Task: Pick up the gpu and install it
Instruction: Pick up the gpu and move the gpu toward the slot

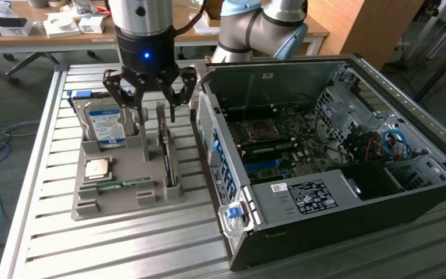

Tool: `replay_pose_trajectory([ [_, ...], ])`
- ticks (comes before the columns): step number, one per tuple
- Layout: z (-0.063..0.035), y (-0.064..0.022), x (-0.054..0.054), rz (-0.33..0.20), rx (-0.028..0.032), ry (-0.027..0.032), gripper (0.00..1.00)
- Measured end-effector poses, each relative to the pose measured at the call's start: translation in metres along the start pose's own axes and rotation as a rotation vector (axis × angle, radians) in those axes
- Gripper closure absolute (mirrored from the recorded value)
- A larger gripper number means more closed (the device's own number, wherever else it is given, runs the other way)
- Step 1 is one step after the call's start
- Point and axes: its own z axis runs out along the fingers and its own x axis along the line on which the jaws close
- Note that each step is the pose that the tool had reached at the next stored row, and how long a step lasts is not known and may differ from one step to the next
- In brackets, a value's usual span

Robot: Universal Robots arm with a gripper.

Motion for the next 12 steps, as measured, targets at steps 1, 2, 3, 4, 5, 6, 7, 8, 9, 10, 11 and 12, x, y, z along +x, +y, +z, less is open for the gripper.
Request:
replay_pose_trajectory([
  [1, 0.0009, 0.0000, 0.0000, 0.000, 0.0001, 0.0001, 0.41],
  [2, 0.0017, -0.0001, 0.0000, 0.000, 0.0001, 0.0001, 0.41],
  [3, 0.0024, -0.0001, 0.0001, 0.000, 0.0001, 0.0001, 0.41],
  [4, 0.0033, -0.0002, 0.0001, 0.000, 0.0001, 0.0001, 0.41],
  [5, 0.0040, -0.0002, 0.0001, 0.000, 0.0001, 0.0001, 0.41],
  [6, 0.0047, -0.0002, 0.0001, 0.000, 0.0001, 0.0001, 0.41],
  [7, 0.0053, -0.0002, 0.0001, 0.000, 0.0001, 0.0001, 0.41],
  [8, 0.0059, -0.0003, 0.0001, 0.000, 0.0001, 0.0000, 0.41],
  [9, 0.0064, -0.0003, 0.0001, 0.000, 0.0001, 0.0001, 0.41],
  [10, 0.0070, -0.0003, 0.0002, 0.000, 0.0000, 0.0001, 0.41],
  [11, 0.0075, -0.0003, 0.0002, 0.000, 0.0001, 0.0001, 0.41],
  [12, 0.0079, -0.0003, 0.0002, 0.000, 0.0001, 0.0001, 0.41],
])
